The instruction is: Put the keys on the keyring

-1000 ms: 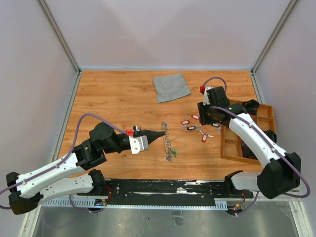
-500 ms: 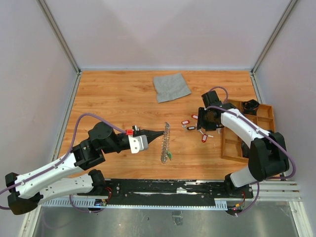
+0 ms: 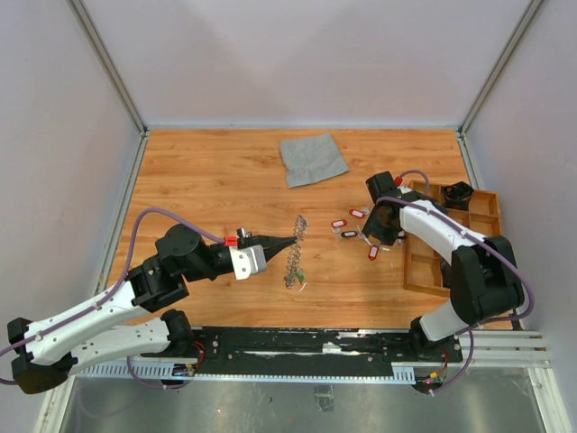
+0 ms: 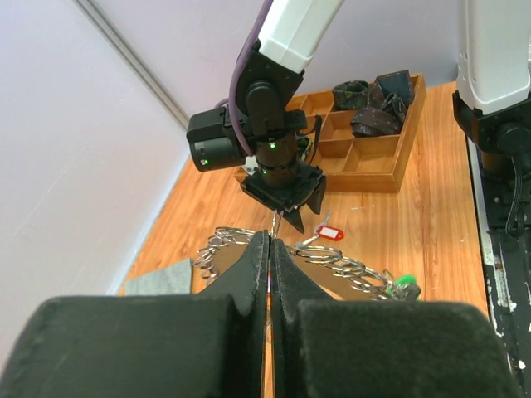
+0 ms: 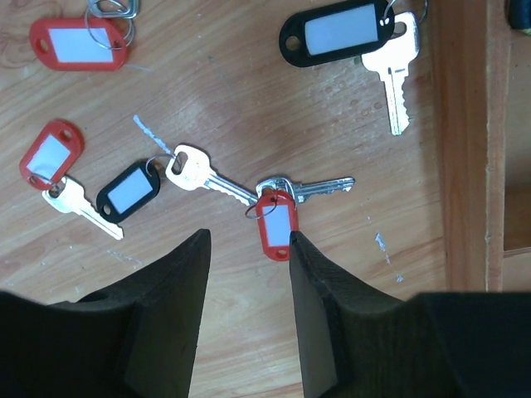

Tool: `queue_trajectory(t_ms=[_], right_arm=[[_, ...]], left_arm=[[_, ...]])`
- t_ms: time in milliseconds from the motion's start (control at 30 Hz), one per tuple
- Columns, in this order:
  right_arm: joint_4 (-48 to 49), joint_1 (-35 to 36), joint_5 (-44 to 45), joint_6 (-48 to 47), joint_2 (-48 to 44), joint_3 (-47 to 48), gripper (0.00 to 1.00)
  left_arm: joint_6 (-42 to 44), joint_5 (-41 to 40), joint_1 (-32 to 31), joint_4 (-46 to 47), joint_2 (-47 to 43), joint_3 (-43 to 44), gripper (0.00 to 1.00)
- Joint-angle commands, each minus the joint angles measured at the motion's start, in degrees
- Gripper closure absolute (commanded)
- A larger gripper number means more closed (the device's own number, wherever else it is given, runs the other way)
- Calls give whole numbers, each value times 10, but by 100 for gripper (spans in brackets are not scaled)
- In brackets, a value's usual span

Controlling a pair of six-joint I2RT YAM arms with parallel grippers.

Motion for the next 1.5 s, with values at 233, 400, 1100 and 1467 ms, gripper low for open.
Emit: queue_trajectory(t_ms=[233,400,1100,1467], right_arm=[[4,-6,30,57,53,4,61],[10,-6,26,53,64,10,65],[19,-7,33,46,68,-1,81],[37,-7,25,16,21,-15,99]], left_arm=[[4,-4,-4,29,-1,4,99],[8,-5,-4,27,-1,4,99],[17,-4,-4,22,1,3,99],[11,-10,-4,20,4,4,99]])
